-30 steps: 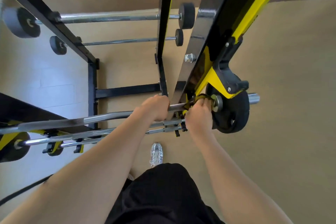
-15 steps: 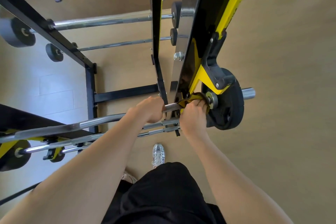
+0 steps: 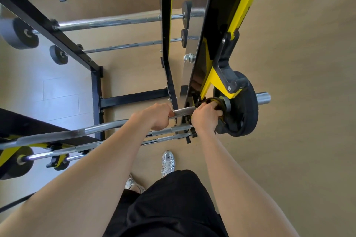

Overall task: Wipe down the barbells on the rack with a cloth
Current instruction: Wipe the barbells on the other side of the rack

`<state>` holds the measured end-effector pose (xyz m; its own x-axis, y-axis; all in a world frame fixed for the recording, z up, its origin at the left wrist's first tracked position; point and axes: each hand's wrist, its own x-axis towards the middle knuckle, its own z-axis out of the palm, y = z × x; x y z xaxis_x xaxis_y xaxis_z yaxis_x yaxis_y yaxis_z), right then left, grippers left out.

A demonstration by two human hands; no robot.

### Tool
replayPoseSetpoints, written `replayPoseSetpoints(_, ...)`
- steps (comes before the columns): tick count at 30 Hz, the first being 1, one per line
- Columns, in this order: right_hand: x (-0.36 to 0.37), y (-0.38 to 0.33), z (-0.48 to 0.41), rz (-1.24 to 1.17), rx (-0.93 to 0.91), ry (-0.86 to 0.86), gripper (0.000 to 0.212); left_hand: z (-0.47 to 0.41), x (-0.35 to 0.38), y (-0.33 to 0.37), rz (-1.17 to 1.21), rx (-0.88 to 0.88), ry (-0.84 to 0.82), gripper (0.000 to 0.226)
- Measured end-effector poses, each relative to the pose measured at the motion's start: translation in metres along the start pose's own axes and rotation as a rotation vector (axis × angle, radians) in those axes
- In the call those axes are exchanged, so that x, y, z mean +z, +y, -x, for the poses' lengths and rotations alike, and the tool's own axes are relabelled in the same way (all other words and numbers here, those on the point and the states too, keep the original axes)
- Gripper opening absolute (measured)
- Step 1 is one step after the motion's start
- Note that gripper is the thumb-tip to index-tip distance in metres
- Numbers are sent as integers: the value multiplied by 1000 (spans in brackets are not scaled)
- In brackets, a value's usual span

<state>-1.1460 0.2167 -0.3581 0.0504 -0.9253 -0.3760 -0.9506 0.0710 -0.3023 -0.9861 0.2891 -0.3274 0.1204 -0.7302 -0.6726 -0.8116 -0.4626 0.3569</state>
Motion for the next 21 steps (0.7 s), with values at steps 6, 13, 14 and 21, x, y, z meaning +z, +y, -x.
replayPoseSetpoints(6,9,29,18,-46,-145,119,45,5,-1,-9,-27,45,-38,56)
replayPoseSetpoints(13,40,-29,78,268,-664,-134,42,9,-6,-31,-45,-36,128,15)
replayPoseSetpoints(14,51,-39,85,254,-740,-176,49,12,-5,-40,-88,-104,171,10)
replayPoseSetpoints(21,45,-1,44,376,-802,128,40,33,-9,-89,-140,-270,153,21)
